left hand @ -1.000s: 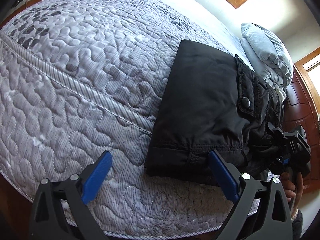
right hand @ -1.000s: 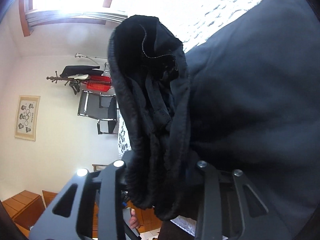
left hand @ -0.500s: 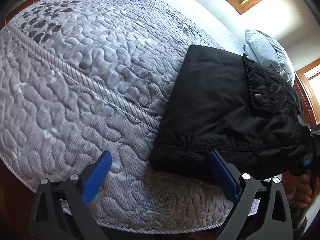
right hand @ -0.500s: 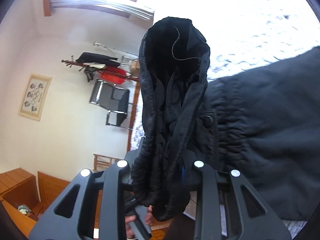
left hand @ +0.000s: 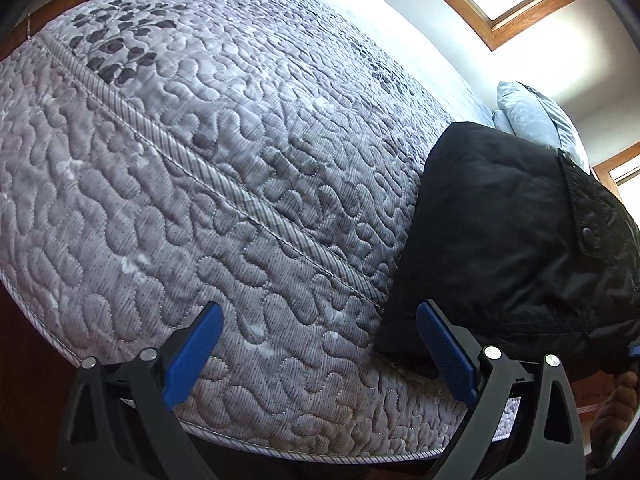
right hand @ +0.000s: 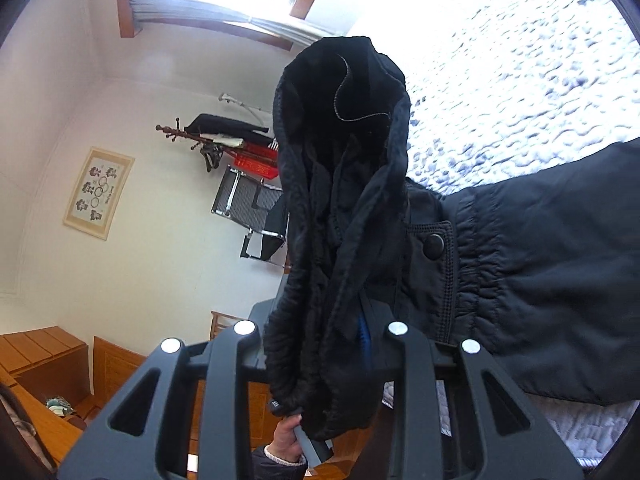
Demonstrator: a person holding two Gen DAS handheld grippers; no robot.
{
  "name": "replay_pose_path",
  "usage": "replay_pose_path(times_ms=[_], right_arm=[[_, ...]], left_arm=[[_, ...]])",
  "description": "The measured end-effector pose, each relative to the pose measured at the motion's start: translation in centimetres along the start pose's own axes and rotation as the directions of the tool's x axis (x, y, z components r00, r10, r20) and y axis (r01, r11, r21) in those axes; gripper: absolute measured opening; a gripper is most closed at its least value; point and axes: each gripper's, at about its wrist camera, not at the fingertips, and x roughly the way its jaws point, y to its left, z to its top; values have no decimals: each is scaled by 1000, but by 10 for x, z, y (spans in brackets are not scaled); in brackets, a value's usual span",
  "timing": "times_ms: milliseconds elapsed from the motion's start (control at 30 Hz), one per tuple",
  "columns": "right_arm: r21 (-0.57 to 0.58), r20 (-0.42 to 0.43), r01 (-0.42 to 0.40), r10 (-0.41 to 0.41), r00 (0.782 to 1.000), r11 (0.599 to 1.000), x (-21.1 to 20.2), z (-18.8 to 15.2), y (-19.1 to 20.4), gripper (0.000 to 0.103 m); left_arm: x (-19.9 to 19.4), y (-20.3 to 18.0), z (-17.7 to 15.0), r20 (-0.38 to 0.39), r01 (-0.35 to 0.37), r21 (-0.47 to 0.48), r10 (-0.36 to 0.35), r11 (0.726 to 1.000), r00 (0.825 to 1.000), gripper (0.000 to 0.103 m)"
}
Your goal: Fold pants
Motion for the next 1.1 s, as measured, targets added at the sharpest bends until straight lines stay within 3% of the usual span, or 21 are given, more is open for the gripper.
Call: replay_pose_path(times_ms=[567,1100], right_arm=[[108,75,51,-59,995,993,-68,-12,-55,27],[313,60,143,-169,984,939,-60,-31,-157,27]], left_arm=[[14,-44,-5,-42,7,101,-3,995,999,98],[25,-60,-6,-71,-5,148,16,989,997,98]])
